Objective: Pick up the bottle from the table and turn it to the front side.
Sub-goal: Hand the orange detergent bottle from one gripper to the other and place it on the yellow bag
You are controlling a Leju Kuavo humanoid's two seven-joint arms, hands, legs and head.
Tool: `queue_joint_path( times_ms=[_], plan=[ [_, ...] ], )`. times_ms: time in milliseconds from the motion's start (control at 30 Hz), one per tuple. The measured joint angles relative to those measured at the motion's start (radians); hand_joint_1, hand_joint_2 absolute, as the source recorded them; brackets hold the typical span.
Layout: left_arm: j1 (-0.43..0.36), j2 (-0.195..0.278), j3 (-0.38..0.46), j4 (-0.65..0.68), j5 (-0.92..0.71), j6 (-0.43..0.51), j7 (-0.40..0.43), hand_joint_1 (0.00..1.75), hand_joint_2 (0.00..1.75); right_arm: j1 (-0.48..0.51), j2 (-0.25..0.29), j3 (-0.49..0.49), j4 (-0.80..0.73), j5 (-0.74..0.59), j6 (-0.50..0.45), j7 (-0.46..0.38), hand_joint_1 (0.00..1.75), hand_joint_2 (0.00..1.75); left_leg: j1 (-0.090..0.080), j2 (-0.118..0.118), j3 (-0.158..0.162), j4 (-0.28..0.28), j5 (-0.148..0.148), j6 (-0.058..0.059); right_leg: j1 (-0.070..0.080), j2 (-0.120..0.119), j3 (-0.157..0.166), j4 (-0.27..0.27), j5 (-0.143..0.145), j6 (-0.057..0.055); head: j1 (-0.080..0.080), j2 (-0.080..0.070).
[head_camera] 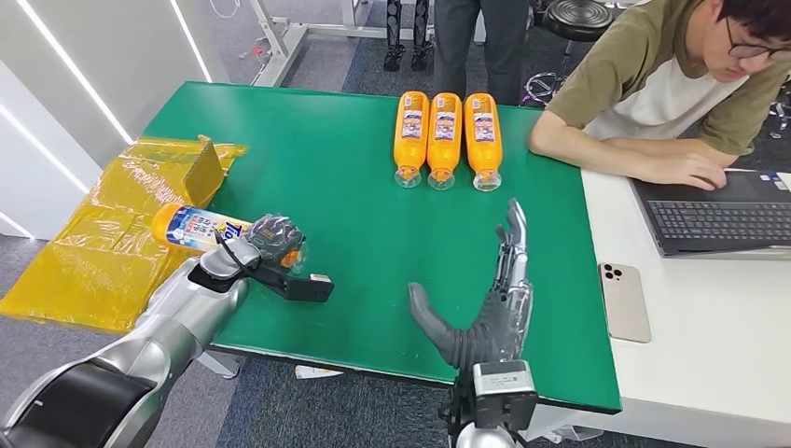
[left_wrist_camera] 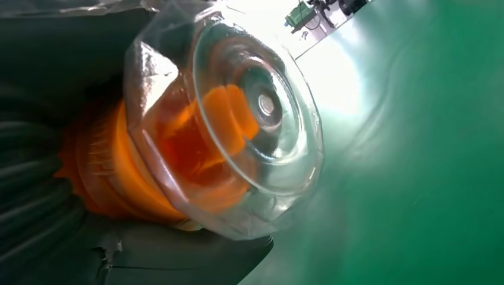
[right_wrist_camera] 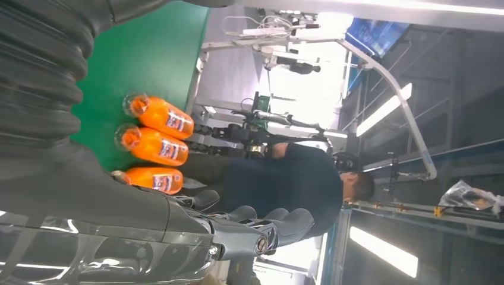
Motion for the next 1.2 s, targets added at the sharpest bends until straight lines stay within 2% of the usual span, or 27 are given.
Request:
queue_joint_path(
  times_ms=[533, 833, 1067, 1200],
  plan=[
    [-0.002, 0.021, -0.047, 0.022, -0.009, -0.009, 0.039, 1.75, 1.75, -0.041, 0.012, 0.022, 0.006, -0.002, 0.0, 0.018, 0.0, 1.75, 0.0, 0.0, 0.0, 0.0, 0.0, 0.0, 0.0, 0.0, 0.0, 0.0, 0.0, 0.0, 0.0, 0.0],
    [-0.002, 0.026, -0.068, 0.032, 0.012, -0.032, 0.122, 1.75, 1.75, -0.048, 0.015, 0.023, 0.011, 0.003, 0.0, 0.035, 0.0, 1.75, 0.0, 0.0, 0.0, 0.0, 0.0, 0.0, 0.0, 0.0, 0.0, 0.0, 0.0, 0.0, 0.0, 0.0],
    [0.022, 0.046, -0.059, 0.035, 0.06, 0.046, 0.151, 1.75, 1.75, -0.051, 0.015, 0.027, 0.01, 0.029, 0.0, 0.052, 0.0, 1.75, 0.0, 0.0, 0.0, 0.0, 0.0, 0.0, 0.0, 0.0, 0.0, 0.001, 0.0, 0.0, 0.0, 0.0],
    [0.039, 0.055, -0.038, 0.035, 0.087, 0.094, 0.131, 1.75, 1.75, -0.052, 0.015, 0.029, 0.011, 0.031, 0.0, 0.05, 0.0, 1.75, 0.0, 0.0, 0.0, 0.0, 0.0, 0.0, 0.0, 0.0, 0.0, 0.001, 0.0, 0.0, 0.0, 0.0]
  ],
)
